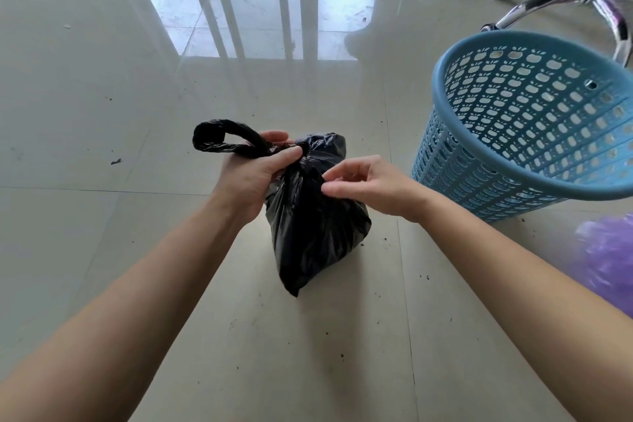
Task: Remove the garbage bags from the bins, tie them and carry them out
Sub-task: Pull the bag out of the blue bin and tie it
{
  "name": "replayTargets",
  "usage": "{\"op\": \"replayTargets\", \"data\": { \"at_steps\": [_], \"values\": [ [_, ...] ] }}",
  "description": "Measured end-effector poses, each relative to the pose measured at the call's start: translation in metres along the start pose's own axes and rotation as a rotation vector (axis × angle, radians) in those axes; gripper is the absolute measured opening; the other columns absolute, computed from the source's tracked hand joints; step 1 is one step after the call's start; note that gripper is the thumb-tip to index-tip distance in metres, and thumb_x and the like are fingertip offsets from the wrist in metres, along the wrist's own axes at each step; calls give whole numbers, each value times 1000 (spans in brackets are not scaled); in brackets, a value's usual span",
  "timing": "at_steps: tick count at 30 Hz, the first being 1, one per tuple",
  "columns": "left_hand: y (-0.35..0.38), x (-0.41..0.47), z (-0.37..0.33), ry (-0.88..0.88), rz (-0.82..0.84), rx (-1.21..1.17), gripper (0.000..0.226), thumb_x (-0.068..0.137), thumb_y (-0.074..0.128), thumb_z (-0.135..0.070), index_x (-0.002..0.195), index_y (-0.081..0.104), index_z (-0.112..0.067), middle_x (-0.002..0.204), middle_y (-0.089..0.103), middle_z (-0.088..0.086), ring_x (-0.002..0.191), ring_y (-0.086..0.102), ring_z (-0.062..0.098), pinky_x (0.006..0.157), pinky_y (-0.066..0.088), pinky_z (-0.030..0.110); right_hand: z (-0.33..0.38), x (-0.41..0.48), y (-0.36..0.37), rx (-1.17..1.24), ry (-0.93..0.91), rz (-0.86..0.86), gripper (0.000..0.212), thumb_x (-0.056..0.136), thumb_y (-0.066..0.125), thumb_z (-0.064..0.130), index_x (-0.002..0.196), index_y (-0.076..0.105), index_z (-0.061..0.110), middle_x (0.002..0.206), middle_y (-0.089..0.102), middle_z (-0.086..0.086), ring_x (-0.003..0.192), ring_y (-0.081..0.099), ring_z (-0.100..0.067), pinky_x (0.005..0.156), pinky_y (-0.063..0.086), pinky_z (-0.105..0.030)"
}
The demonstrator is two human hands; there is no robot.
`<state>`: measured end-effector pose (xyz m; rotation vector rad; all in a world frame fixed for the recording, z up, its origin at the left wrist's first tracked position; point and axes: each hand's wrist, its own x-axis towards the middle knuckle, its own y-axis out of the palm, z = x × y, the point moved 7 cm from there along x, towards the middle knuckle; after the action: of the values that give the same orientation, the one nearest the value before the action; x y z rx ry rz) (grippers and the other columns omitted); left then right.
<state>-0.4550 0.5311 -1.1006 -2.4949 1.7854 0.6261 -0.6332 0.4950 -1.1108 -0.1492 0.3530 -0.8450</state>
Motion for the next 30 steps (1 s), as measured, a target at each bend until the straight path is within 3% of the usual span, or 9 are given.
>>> {"op": "replayTargets", "data": {
  "at_steps": [4,9,12,16,19,21,24,27,30],
  "values": [
    [-4,2,1,20,11,-2,22,81,73,8,94,65,-8,86,70,9,84,71,23,82,58,29,1,6,-19,89,-7,-184,11,97,64,29,105,71,26,91,66,2,79,63,-6,78,51,-22],
    [4,-1,3,29,93,7,18,83,69,10,90,67,-7,82,74,5,84,73,19,80,58,26,7,11,-9,136,-25,-129,29,100,59,29,125,67,17,100,71,-2,88,68,-13,86,54,-24],
    [8,-3,3,34,136,15,18,85,68,9,91,67,-7,84,74,5,86,73,19,82,58,26,12,12,-5,118,-47,-119,22,98,65,26,115,72,15,100,77,-7,92,73,-17,87,58,-28],
    [-1,2,5,53,115,55,14,83,72,3,91,71,-8,84,74,4,86,72,19,86,58,28,21,10,-12,-422,-167,-232,15,98,62,31,106,69,20,102,64,3,90,63,-13,86,47,-26],
    [-22,10,13,54,42,144,11,79,75,3,86,73,-6,80,73,2,87,69,21,86,58,32,21,3,-16,-1067,-237,-248,23,103,49,35,112,63,19,110,59,-3,99,59,-24,89,38,-38],
    [-30,14,22,7,25,163,10,81,74,3,86,73,-5,82,73,2,90,69,22,86,57,32,14,-2,-20,-1217,-232,-244,26,103,46,34,116,61,18,113,59,-7,105,58,-29,89,38,-42],
    [-28,12,32,-94,41,260,6,86,75,-8,90,73,-11,87,74,-2,89,69,14,84,52,31,0,-7,-20,-1101,-137,-254,25,102,48,36,119,59,21,118,56,-5,110,56,-27,91,41,-42],
    [-36,9,47,-184,-84,370,16,89,73,-32,98,70,-20,101,69,-8,101,58,15,89,42,34,-33,-11,-23,-697,84,-287,24,98,54,42,118,59,30,127,45,-1,121,48,-20,103,41,-39],
    [-33,-1,72,-367,-78,381,33,92,70,-37,120,63,-21,111,59,-12,108,47,10,96,28,34,-70,-17,-13,-357,313,-284,27,96,57,43,121,56,35,137,36,-6,130,42,-27,116,32,-43]
  ]
}}
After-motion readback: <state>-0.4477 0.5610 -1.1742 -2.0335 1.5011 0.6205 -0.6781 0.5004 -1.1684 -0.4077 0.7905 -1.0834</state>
